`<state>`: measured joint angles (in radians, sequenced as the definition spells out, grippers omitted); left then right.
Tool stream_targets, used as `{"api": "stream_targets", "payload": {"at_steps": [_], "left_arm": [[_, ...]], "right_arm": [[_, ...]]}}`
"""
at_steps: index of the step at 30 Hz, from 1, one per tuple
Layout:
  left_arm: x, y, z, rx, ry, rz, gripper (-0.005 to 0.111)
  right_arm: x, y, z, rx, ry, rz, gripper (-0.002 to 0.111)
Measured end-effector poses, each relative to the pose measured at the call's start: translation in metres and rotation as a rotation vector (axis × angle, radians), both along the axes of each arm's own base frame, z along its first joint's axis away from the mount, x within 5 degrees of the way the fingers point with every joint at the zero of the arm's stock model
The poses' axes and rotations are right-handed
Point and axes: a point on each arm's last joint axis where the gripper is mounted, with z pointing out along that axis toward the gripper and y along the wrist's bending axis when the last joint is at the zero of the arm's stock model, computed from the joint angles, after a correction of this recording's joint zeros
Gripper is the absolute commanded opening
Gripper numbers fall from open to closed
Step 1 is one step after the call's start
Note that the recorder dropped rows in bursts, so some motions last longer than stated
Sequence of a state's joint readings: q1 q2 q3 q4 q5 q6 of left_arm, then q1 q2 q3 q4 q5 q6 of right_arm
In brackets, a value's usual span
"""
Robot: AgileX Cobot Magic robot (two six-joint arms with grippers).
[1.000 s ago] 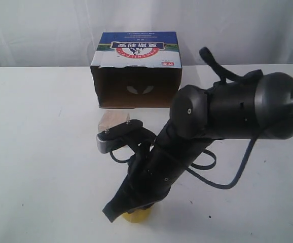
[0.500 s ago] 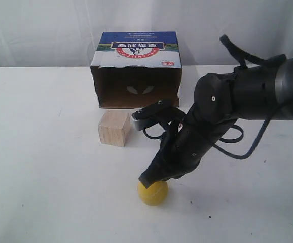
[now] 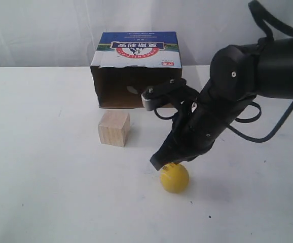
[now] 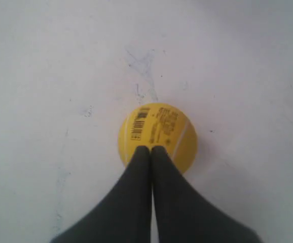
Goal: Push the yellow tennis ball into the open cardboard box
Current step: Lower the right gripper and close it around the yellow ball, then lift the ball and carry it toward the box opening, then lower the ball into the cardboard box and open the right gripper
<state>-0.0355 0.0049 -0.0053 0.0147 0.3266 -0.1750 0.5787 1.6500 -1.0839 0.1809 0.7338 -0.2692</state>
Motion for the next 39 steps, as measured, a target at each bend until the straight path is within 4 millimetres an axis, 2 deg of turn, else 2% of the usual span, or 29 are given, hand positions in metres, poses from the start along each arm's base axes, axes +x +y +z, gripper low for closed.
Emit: {"api": "stream_targets", "payload": {"at_steps": [4, 13, 17, 20, 23, 29, 31, 35, 39], "left_arm": [[0.0, 0.0, 0.0, 0.0, 0.0, 0.0, 0.0], [0.0, 0.0, 0.0, 0.0, 0.0, 0.0, 0.0], [0.0, 0.0, 0.0, 0.0, 0.0, 0.0, 0.0], [0.0, 0.0, 0.0, 0.0, 0.0, 0.0, 0.0], [0.0, 0.0, 0.0, 0.0, 0.0, 0.0, 0.0], [0.0, 0.0, 0.0, 0.0, 0.0, 0.0, 0.0], [0.0, 0.0, 0.0, 0.0, 0.0, 0.0, 0.0], [0.0, 0.0, 0.0, 0.0, 0.0, 0.0, 0.0], [0.0, 0.0, 0.0, 0.0, 0.0, 0.0, 0.0]], "right_arm": [[0.011, -0.003, -0.034, -0.074, 0.077, -0.02, 0.0], [0.017, -0.003, -0.036, -0.065, 0.043, -0.035, 0.0], [0.022, -0.001, -0.034, -0.042, -0.01, -0.039, 0.0], [0.035, 0.003, -0.03, -0.037, -0.082, -0.027, 0.0], [0.053, 0.004, -0.008, -0.018, -0.138, -0.052, 0.0], [0.048, 0.001, 0.005, -0.045, -0.088, -0.052, 0.0], [0.051, 0.003, -0.002, -0.044, -0.088, -0.055, 0.0], [0.062, 0.009, -0.04, -0.068, -0.055, -0.057, 0.0], [0.068, 0.012, -0.044, -0.051, -0.085, -0.061, 0.0]]}}
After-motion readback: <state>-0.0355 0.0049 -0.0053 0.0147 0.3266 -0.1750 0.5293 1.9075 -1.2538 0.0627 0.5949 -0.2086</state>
